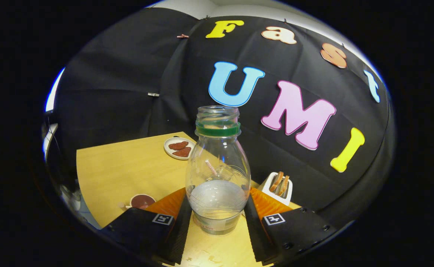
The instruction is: Take the bottle from table, then pour the juice into the cup, finally place the bottle on the coaster
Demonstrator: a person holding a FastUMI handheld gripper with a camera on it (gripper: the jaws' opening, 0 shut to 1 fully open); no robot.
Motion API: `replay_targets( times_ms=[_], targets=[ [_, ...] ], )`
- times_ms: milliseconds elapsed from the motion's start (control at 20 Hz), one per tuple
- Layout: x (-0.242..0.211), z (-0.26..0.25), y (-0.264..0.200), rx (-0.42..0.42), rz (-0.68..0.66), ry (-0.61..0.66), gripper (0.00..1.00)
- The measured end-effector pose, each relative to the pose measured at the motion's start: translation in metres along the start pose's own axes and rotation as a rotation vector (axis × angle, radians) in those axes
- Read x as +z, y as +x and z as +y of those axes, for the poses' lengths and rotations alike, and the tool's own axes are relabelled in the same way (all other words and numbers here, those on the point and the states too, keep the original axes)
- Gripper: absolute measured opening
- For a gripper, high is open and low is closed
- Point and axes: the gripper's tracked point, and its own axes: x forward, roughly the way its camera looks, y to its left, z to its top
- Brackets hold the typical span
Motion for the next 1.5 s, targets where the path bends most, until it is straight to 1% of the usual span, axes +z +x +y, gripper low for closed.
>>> replay_targets(
  times_ms=[100, 300, 350, 450, 650, 850, 1000, 1250, 1400, 1500],
  targets=[
    [-0.011, 0.009, 0.006, 0.044, 0.014, 0.095, 0.73],
    [-0.025, 0.014, 0.022, 0.069, 0.017, 0.245, 0.73],
    [-0.026, 0.015, 0.027, 0.083, 0.005, 0.28, 0.73],
    [-0.026, 0.011, 0.033, 0.085, -0.03, 0.323, 0.73],
    [-0.032, -0.005, 0.05, 0.056, -0.095, 0.341, 0.73],
    [-0.049, -0.026, 0.067, -0.041, -0.127, 0.382, 0.73],
    [-0.071, -0.032, 0.086, -0.093, -0.113, 0.343, 0.73],
    [-0.096, -0.034, 0.118, -0.133, -0.106, 0.314, 0.73],
    [-0.113, -0.033, 0.128, -0.144, -0.079, 0.363, 0.73],
    [-0.123, -0.033, 0.13, -0.152, -0.071, 0.37, 0.73]
  ],
)
